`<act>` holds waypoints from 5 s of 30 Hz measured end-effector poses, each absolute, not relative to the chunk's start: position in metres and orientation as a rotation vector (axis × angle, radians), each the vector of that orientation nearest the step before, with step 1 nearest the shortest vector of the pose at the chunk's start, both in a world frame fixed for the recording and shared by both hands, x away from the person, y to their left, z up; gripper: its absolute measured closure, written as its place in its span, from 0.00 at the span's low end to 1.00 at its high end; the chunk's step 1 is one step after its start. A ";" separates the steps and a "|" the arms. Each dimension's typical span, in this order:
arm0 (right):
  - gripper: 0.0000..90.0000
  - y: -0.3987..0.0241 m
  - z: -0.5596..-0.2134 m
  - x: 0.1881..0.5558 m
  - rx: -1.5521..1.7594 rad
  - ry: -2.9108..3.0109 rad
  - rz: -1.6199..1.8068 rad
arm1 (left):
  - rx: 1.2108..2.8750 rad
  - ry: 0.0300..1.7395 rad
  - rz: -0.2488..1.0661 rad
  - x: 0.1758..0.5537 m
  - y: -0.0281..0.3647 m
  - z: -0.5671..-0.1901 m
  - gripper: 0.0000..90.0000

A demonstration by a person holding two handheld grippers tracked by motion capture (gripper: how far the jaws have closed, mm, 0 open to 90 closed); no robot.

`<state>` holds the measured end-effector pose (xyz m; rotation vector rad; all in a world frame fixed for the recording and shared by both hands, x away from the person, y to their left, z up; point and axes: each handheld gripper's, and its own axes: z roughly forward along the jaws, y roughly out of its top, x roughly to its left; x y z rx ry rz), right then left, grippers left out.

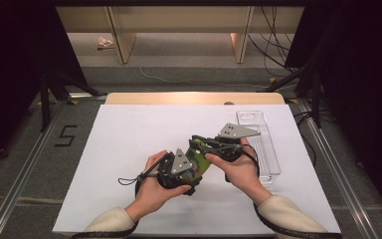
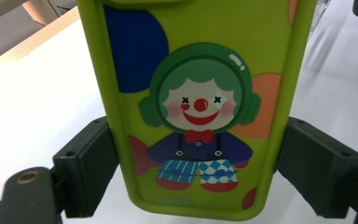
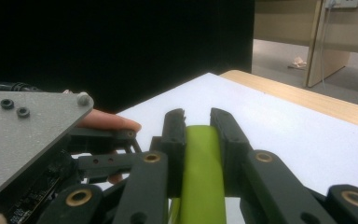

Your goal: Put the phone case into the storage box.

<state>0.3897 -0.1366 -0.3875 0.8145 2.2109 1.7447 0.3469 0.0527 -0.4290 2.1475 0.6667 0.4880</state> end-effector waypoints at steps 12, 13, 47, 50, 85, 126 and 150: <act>0.86 -0.138 -0.376 0.387 0.677 2.259 1.649 | 2.116 0.667 0.476 0.353 0.062 -0.430 0.17; 0.86 -0.138 -0.375 0.387 0.670 2.268 1.641 | 2.111 0.666 0.467 0.353 0.063 -0.430 0.17; 0.86 -0.145 -0.364 0.392 0.484 2.519 1.514 | 2.117 0.599 0.321 0.363 0.068 -0.444 0.24; 0.86 -0.144 -0.363 0.391 0.476 2.523 1.519 | 2.117 0.593 0.317 0.363 0.068 -0.445 0.25; 0.86 -0.140 -0.363 0.387 0.449 2.573 1.529 | 2.127 0.512 0.214 0.365 0.063 -0.453 0.46; 0.86 -0.143 -0.361 0.388 0.472 2.561 1.618 | 2.130 0.468 0.186 0.368 0.068 -0.449 0.81; 0.85 -0.145 -0.360 0.390 0.481 2.548 1.654 | 2.115 0.499 0.183 0.369 0.071 -0.446 0.86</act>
